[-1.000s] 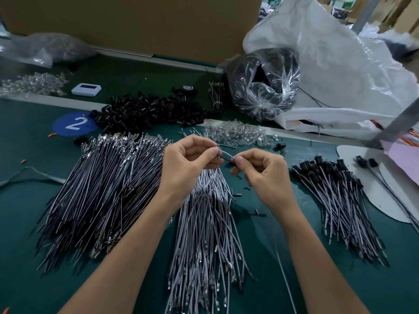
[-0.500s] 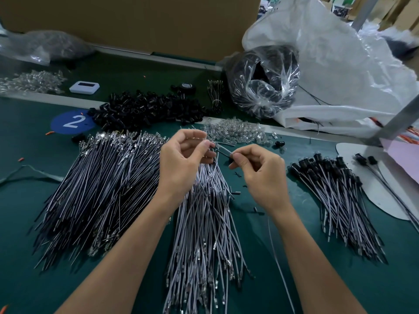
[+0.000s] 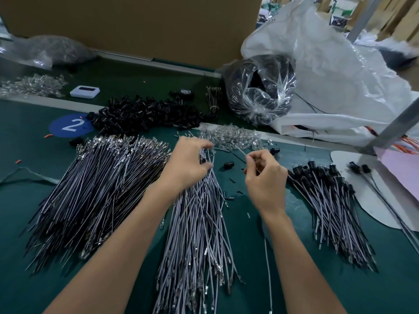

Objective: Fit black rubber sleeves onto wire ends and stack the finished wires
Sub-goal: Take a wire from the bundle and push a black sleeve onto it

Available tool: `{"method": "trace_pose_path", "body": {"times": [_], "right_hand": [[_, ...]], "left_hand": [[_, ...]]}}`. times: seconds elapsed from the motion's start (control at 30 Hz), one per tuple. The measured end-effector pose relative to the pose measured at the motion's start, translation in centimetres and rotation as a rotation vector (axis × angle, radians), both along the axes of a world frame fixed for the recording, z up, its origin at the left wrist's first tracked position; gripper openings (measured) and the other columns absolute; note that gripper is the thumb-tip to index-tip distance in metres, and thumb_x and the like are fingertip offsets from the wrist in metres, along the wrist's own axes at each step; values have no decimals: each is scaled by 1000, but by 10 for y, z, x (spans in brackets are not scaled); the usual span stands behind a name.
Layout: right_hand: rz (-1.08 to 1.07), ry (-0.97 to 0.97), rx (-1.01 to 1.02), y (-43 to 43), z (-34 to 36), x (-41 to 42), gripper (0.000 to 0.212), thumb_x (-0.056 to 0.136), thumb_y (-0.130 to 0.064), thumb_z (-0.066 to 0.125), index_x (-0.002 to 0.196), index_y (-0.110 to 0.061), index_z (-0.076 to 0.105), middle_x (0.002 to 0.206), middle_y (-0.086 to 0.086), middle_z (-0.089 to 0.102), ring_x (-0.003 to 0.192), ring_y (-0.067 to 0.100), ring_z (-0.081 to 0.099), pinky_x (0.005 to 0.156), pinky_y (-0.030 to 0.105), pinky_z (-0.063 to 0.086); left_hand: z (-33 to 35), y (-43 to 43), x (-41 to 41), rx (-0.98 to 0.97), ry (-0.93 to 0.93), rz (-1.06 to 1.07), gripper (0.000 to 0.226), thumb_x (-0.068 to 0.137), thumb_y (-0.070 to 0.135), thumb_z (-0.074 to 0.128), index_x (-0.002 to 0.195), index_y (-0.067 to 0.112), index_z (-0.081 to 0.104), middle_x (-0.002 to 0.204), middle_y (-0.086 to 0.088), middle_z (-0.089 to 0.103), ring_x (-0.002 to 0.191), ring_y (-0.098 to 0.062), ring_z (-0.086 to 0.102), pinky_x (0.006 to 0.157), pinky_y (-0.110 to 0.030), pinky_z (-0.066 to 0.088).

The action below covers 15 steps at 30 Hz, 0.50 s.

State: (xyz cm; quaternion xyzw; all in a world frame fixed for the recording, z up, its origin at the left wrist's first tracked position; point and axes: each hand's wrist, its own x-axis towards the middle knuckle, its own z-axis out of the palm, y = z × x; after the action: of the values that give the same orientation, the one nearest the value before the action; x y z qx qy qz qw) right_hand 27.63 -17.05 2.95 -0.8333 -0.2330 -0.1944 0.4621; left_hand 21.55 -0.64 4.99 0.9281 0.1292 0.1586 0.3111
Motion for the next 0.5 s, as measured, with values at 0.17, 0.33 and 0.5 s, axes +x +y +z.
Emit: {"method": "trace_pose_path", "body": {"times": [0.17, 0.33, 0.5], "right_hand": [[15, 26, 19, -1, 2, -1, 6, 95, -10, 61, 91, -10, 64, 70, 0, 66, 62, 17, 65, 60, 40, 55], [37, 80, 84, -3, 5, 0, 12, 94, -10, 62, 86, -18, 62, 66, -6, 66, 62, 11, 64, 54, 15, 47], [105, 92, 121, -3, 8, -2, 13, 94, -8, 63, 84, -17, 64, 66, -6, 67, 60, 11, 63, 51, 18, 46]], "left_hand": [[-3, -5, 7, 108, 114, 47, 26, 87, 15, 74, 113, 12, 72, 115, -7, 67, 104, -25, 61, 94, -36, 51], [-4, -7, 2, -351, -152, 95, 18, 95, 7, 61, 102, 17, 74, 93, 3, 74, 82, -13, 71, 77, -20, 57], [3, 0, -9, -1325, -292, -25, 20, 89, -6, 59, 97, 5, 73, 102, -15, 74, 88, -19, 73, 77, -22, 57]]}}
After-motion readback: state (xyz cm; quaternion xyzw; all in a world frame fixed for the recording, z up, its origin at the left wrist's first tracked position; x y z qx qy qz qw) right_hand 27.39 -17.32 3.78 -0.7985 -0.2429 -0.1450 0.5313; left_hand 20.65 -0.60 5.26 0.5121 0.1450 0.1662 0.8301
